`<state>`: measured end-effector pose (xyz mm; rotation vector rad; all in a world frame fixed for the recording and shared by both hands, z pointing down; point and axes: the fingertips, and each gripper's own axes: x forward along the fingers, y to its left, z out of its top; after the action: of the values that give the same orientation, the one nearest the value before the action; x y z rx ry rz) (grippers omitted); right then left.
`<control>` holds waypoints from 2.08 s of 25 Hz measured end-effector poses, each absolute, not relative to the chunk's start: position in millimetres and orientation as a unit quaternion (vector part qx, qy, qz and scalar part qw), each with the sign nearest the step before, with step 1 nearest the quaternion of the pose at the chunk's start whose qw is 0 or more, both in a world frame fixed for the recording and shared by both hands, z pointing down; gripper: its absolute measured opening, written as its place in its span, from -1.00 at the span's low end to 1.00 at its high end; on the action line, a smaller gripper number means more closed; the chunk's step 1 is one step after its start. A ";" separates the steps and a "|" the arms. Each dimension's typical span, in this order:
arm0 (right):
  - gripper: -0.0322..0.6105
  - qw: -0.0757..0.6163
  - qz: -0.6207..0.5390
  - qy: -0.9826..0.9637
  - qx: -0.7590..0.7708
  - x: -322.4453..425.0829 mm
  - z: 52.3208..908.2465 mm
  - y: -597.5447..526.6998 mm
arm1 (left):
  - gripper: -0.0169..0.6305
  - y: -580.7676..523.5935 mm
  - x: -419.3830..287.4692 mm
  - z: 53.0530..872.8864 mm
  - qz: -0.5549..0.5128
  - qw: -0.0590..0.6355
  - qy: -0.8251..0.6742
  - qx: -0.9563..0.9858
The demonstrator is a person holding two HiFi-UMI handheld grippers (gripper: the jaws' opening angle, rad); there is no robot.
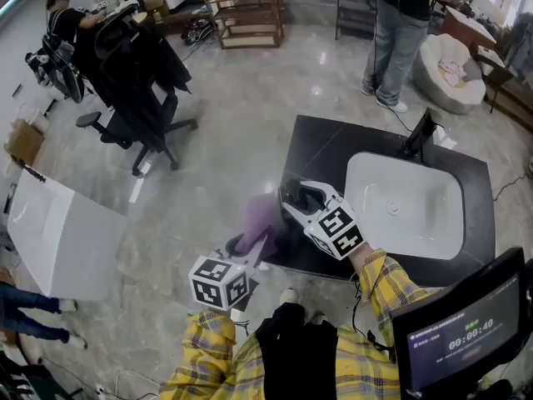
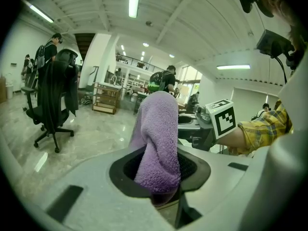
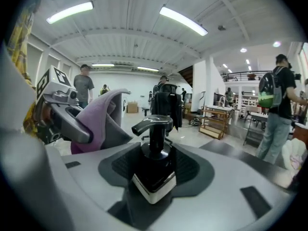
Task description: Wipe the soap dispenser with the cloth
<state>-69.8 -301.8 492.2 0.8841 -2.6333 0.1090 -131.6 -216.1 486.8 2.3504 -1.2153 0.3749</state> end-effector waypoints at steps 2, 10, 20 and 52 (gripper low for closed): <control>-0.31 0.177 0.045 -0.920 0.346 -68.3 493.6 -303.5 | -0.68 -216.8 -129.9 488.3 0.138 0.232 -0.441 0.856; -0.31 0.182 0.081 -0.871 0.450 -57.0 495.5 -304.5 | -0.68 -214.4 -120.5 490.6 0.145 0.229 -0.439 0.857; -0.31 0.181 0.089 -0.867 0.455 -52.3 493.5 -303.3 | -0.68 -212.1 -119.3 489.6 0.145 0.233 -0.442 0.854; -0.79 0.100 0.147 -0.845 0.504 28.8 471.2 -202.6 | -0.68 -156.4 -114.0 483.6 0.136 0.223 -0.485 0.835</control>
<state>28.8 -202.6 471.2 1.4901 -2.4992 0.4358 -114.0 -156.4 483.6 2.3049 -1.3387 0.3749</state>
